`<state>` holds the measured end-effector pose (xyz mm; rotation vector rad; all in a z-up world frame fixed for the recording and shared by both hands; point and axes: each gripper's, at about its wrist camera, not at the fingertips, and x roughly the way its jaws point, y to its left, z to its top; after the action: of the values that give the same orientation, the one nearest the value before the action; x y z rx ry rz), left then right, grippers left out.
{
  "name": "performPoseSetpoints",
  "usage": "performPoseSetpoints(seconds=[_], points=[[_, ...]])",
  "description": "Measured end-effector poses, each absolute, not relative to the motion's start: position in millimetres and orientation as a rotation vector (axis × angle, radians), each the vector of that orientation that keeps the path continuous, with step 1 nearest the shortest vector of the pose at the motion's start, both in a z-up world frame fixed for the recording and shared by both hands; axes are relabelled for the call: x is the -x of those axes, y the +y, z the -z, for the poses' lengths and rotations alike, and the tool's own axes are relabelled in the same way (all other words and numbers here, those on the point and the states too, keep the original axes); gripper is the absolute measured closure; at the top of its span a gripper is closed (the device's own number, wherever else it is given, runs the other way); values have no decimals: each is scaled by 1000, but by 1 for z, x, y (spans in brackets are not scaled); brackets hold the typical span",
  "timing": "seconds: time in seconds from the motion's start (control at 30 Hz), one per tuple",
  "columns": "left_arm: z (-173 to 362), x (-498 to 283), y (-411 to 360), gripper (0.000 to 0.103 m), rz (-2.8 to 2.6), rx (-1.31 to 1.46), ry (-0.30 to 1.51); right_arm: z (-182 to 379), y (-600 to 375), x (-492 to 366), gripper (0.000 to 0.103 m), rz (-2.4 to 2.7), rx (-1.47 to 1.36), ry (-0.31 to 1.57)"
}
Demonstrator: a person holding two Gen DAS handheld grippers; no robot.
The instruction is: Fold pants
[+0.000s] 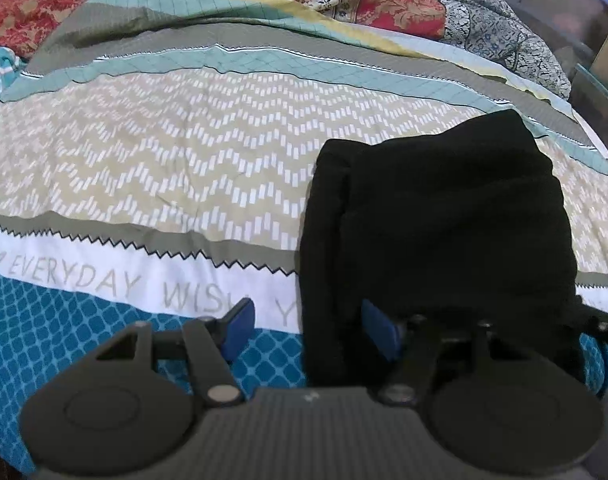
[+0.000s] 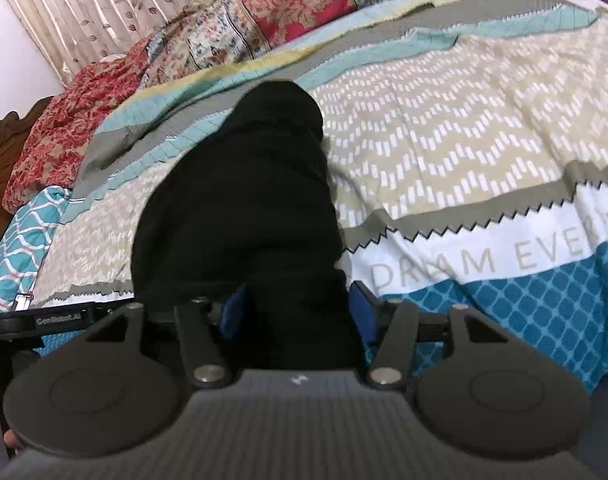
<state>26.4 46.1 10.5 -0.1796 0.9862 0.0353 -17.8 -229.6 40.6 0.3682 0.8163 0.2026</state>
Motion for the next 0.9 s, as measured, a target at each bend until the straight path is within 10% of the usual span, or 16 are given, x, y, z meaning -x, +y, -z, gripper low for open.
performPoseSetpoints(seconds=[0.9], points=[[-4, -11, 58, 31, -90, 221, 1023, -22, -215, 24, 31, -198, -337, 886]])
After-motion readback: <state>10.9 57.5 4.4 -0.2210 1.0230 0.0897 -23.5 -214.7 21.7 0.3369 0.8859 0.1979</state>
